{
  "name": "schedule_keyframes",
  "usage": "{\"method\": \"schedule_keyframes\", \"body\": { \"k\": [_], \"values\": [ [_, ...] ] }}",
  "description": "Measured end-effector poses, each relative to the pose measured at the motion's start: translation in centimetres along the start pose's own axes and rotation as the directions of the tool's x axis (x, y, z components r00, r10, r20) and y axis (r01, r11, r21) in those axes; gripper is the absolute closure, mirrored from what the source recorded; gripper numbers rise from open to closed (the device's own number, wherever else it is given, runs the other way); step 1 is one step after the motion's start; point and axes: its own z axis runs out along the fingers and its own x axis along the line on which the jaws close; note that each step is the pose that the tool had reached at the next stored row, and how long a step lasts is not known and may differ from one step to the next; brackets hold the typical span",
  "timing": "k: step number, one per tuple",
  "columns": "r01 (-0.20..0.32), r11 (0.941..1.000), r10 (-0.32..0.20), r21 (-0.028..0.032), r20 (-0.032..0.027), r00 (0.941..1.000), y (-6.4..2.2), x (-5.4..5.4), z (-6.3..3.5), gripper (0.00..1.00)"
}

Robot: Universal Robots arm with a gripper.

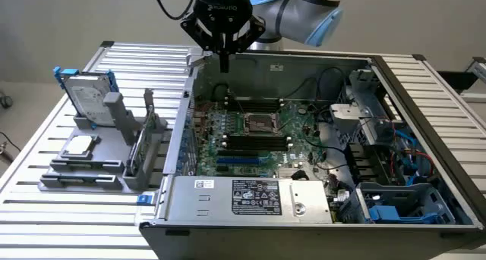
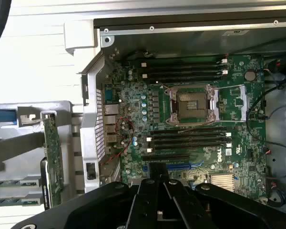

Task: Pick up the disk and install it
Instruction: 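Reach for the disk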

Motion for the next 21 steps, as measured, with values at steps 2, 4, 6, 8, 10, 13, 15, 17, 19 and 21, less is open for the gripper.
{"method": "schedule_keyframes", "body": {
  "k": [2,4,6,8,10,13,15,17,19,21],
  "values": [
    [0.0,1.0,0.0,-0.0001,0.0,1.0,0.0,0.0,0.0,0.89],
    [0.0,1.0,0.0,0.0,0.0,1.0,0.0,0.0,0.0,0.89],
    [0.0,1.0,0.0,0.0,0.0,1.0,0.0,0.0,0.0,0.89],
    [0.0,1.0,0.0,0.0,0.0,1.0,0.0,0.0,0.0,0.89],
    [0.0,1.0,0.0,0.0,0.0,1.0,0.0,0.0,0.0,0.89],
    [0.0,1.0,0.0,-0.0001,0.0,1.0,0.0,0.0,0.0,0.89],
    [0.0,1.0,0.0,0.0,0.0,1.0,0.0,0.0,0.0,0.89],
    [0.0,1.0,0.0,0.0005,-0.0003,1.0,-0.01,0.3,-0.03,0.89],
    [0.0,1.0,0.0,-0.0001,0.0001,1.0,0.11,1.2,-0.01,0.89],
    [0.0,1.0,0.0,0.0,0.0,1.0,0.42,2.1,-0.01,0.89]
  ]
}}
